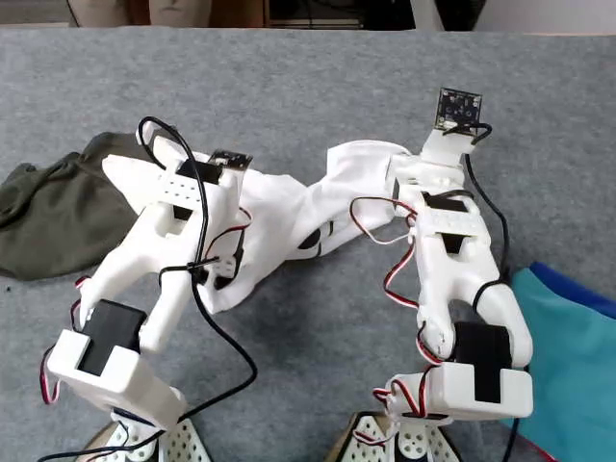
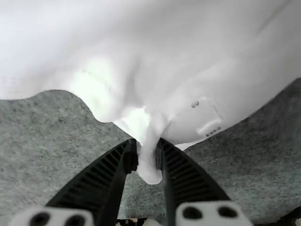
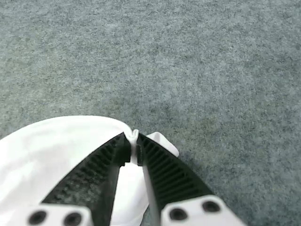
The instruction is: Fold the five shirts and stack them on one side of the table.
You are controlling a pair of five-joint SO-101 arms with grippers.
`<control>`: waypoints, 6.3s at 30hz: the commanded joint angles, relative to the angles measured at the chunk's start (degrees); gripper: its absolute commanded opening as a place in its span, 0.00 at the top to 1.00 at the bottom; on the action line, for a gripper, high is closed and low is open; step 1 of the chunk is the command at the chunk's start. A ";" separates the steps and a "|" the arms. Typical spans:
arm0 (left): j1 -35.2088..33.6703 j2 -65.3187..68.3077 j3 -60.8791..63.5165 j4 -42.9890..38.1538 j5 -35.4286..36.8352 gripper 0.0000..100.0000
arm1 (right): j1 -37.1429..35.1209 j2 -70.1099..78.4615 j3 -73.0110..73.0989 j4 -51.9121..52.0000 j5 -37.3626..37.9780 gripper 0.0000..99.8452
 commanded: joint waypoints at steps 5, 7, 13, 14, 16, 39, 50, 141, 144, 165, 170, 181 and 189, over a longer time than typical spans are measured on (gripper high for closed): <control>0.35 -1.10 -2.90 1.05 1.93 0.83 | -1.01 0.13 -2.77 0.18 -0.44 1.00; 0.44 -1.10 -2.90 1.05 2.02 0.83 | -1.01 0.13 -2.77 0.18 -0.44 1.00; 0.70 -1.10 -2.55 1.05 2.02 0.83 | -0.92 0.13 -2.77 0.18 -0.44 1.00; 0.62 -1.10 -2.55 1.05 2.11 0.83 | -0.92 0.13 -2.77 0.18 -0.44 1.00; 0.53 -1.10 -2.55 1.05 2.20 0.84 | -0.92 0.13 -2.77 0.18 -0.44 1.00; 0.44 -4.62 -13.98 9.58 1.93 0.98 | -1.01 -0.04 -2.86 0.26 -0.35 1.00; -0.70 -12.88 -32.00 17.85 0.79 0.98 | -0.13 -17.27 -9.71 16.35 -0.18 1.00; -47.65 -23.52 21.19 -20.57 -21.98 0.98 | -44.62 23.43 -45.58 47.03 7.38 0.82; -49.14 -23.52 23.21 -20.57 -23.03 0.98 | -45.05 34.86 -57.27 52.40 6.15 0.83; -54.59 -23.52 33.76 -20.13 -40.00 0.98 | -33.19 68.97 -114.59 91.60 6.68 1.00; -54.59 -23.52 36.66 -20.04 -44.22 0.98 | -30.73 56.92 -94.29 91.60 10.55 1.00; -50.90 -27.82 39.12 -8.00 -57.23 0.98 | -23.43 26.24 -52.53 90.20 13.36 1.00; -37.89 -50.24 49.41 -5.27 -57.14 0.98 | -22.99 2.68 -21.23 77.54 13.45 0.99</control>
